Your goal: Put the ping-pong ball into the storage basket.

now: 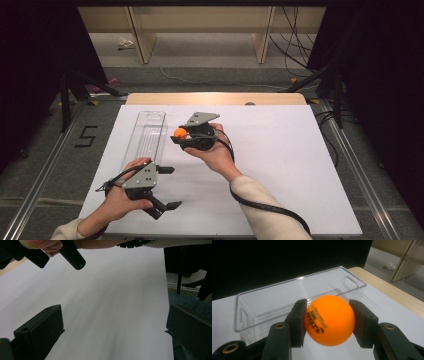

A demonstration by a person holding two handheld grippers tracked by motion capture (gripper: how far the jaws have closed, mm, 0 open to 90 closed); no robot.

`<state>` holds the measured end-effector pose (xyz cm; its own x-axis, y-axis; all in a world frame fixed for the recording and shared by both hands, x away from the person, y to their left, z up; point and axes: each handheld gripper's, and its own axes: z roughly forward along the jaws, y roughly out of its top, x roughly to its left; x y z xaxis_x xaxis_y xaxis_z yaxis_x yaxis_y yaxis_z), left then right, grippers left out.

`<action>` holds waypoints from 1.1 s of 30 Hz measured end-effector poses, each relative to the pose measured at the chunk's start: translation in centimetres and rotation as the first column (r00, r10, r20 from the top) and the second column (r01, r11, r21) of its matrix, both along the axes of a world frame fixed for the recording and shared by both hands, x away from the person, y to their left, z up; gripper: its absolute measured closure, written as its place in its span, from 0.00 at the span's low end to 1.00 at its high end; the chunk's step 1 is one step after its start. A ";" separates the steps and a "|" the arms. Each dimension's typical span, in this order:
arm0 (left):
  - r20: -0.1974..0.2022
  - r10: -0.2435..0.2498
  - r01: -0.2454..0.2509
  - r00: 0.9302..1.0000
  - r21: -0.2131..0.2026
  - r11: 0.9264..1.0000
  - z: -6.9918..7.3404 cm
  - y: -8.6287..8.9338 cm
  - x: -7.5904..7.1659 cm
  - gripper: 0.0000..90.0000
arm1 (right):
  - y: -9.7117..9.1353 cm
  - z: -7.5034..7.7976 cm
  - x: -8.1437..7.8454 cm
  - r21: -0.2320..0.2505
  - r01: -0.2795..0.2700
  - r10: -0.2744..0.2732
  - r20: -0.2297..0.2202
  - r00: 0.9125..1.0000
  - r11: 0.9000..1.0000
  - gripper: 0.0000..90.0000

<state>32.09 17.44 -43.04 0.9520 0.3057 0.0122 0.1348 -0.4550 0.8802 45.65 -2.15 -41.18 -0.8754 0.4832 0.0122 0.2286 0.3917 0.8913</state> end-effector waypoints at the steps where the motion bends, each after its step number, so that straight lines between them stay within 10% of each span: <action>1: 0.000 0.000 0.000 1.000 0.000 1.000 0.0 0.0 0.0 0.01 | 0.0 0.0 0.0 0.001 -0.001 0.001 0.001 1.000 1.000 0.57; 33: -0.002 -0.002 0.002 1.000 -0.003 1.000 0.0 0.0 0.0 0.01 | 1.1 0.1 0.5 -0.005 -0.011 0.011 -0.003 1.000 1.000 0.57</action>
